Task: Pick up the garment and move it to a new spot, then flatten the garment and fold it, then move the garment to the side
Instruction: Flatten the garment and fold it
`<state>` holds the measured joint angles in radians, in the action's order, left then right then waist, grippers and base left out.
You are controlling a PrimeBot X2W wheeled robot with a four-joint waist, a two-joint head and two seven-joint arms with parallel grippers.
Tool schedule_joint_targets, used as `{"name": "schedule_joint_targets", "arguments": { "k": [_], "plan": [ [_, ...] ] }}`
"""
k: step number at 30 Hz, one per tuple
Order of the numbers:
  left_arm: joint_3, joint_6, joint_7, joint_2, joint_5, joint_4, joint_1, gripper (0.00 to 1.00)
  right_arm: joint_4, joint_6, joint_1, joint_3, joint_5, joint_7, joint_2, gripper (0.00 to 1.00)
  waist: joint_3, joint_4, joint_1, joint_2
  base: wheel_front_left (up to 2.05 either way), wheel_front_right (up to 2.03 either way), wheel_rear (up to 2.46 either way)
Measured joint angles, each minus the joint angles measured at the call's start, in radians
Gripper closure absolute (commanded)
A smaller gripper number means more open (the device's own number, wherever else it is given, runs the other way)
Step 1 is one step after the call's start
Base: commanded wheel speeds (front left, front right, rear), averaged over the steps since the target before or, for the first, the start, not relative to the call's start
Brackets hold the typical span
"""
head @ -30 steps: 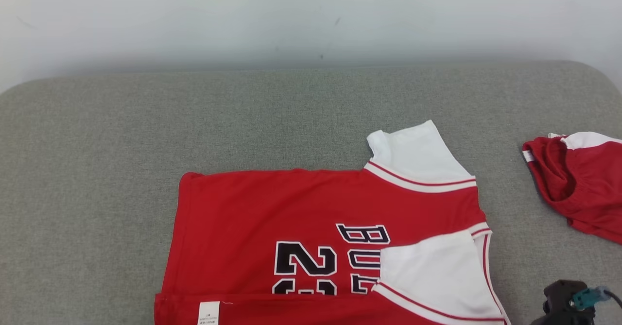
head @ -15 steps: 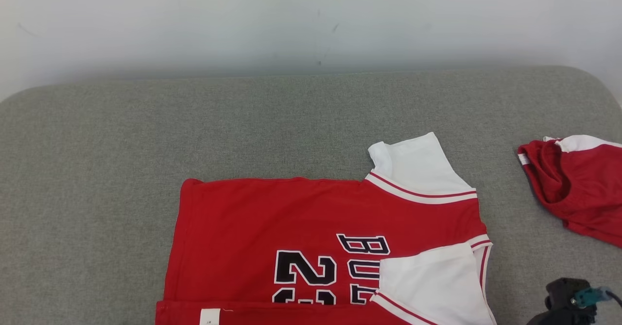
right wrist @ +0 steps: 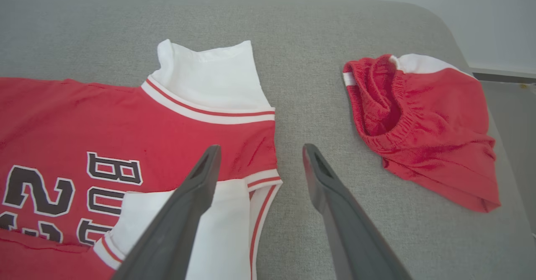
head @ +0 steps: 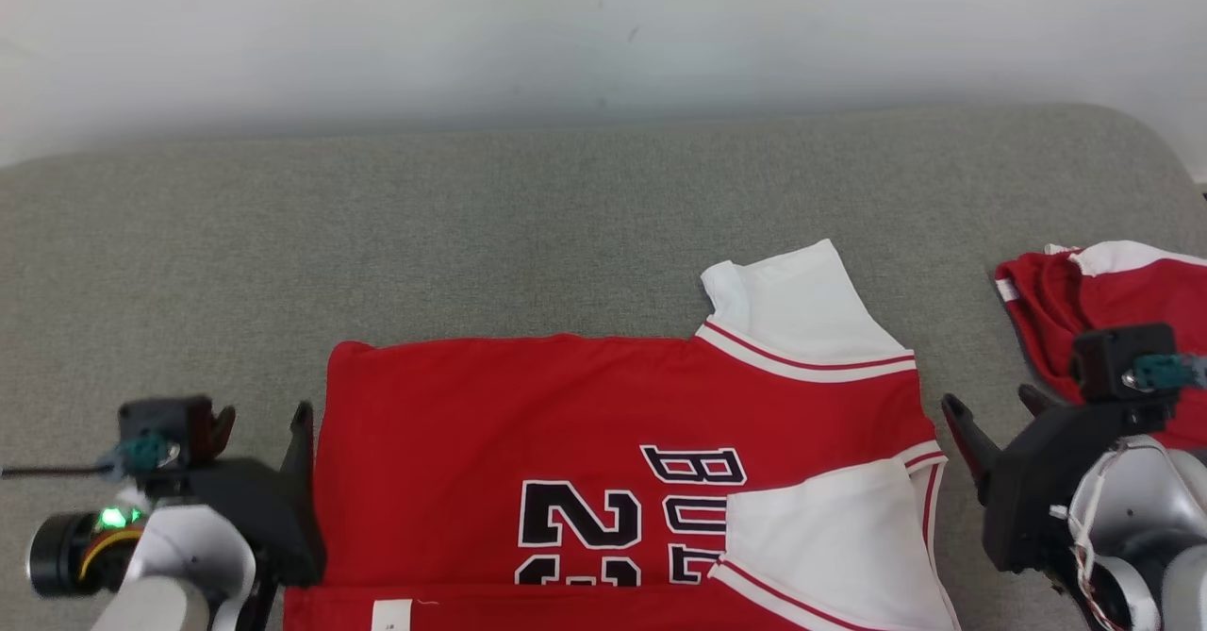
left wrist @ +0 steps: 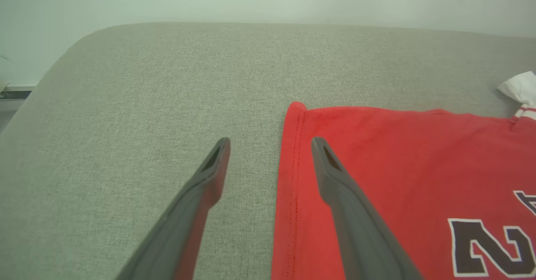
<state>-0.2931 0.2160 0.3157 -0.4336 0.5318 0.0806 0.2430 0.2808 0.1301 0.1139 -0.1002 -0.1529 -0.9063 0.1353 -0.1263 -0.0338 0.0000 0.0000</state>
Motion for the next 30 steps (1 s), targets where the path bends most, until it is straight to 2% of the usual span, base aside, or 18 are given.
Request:
{"name": "schedule_joint_targets", "arguments": {
  "k": [6, 12, 14, 20, 23, 24, 26, 30],
  "plan": [
    [-0.07, -0.063, 0.1, 0.024, -0.023, 0.168, 0.244, 0.0, -0.054, 0.0, 0.112, 0.117, -0.011, -0.006, 0.047, 0.0, -0.052, -0.016, 0.0001, 0.0001, 0.0, 0.0, 0.0],
    [-0.116, -0.07, 0.202, 0.005, -0.073, 0.354, 0.385, 0.0, -0.101, 0.0, 0.173, 0.192, -0.027, 0.011, 0.057, 0.0, -0.104, -0.045, 0.0002, 0.0001, 0.0, 0.0, 0.0],
    [-0.122, -0.079, 0.205, 0.001, -0.079, 0.384, 0.417, 0.0, -0.107, 0.0, 0.182, 0.203, -0.03, 0.019, 0.058, 0.0, -0.119, -0.056, 0.0002, 0.0, 0.0, 0.0, 0.0],
    [-0.141, -0.097, 0.214, 0.003, -0.101, 0.428, 0.501, 0.0, -0.119, 0.0, 0.196, 0.198, -0.03, 0.032, 0.062, 0.0, -0.163, -0.078, 0.0002, 0.0001, 0.0, 0.0, 0.0],
    [-0.157, -0.099, 0.268, 0.001, -0.104, 0.445, 0.502, 0.16, -0.121, 0.0, 0.198, 0.191, -0.028, 0.036, 0.061, 0.0, -0.177, -0.084, 0.0002, 0.0001, 0.0, 0.0, 0.0],
    [-0.157, -0.093, 0.278, 0.002, -0.102, 0.441, 0.501, 0.18, -0.121, 0.0, 0.198, 0.187, -0.025, 0.036, 0.061, 0.0, -0.18, -0.085, 0.0002, 0.0001, 0.0, 0.0, 0.0],
    [-0.156, -0.087, 0.293, 0.004, -0.095, 0.42, 0.5, 0.18, -0.121, 0.0, 0.198, 0.179, -0.022, 0.036, 0.06, 0.0, -0.182, -0.083, 0.0002, 0.0001, 0.0, 0.0, 0.0],
    [-0.163, -0.073, 0.329, -0.001, -0.095, 0.375, 0.488, 0.11, -0.121, 0.0, 0.193, 0.165, -0.021, 0.035, 0.057, 0.0, -0.179, -0.071, 0.0002, 0.0001, 0.0, 0.0, 0.0]
  ]
}}
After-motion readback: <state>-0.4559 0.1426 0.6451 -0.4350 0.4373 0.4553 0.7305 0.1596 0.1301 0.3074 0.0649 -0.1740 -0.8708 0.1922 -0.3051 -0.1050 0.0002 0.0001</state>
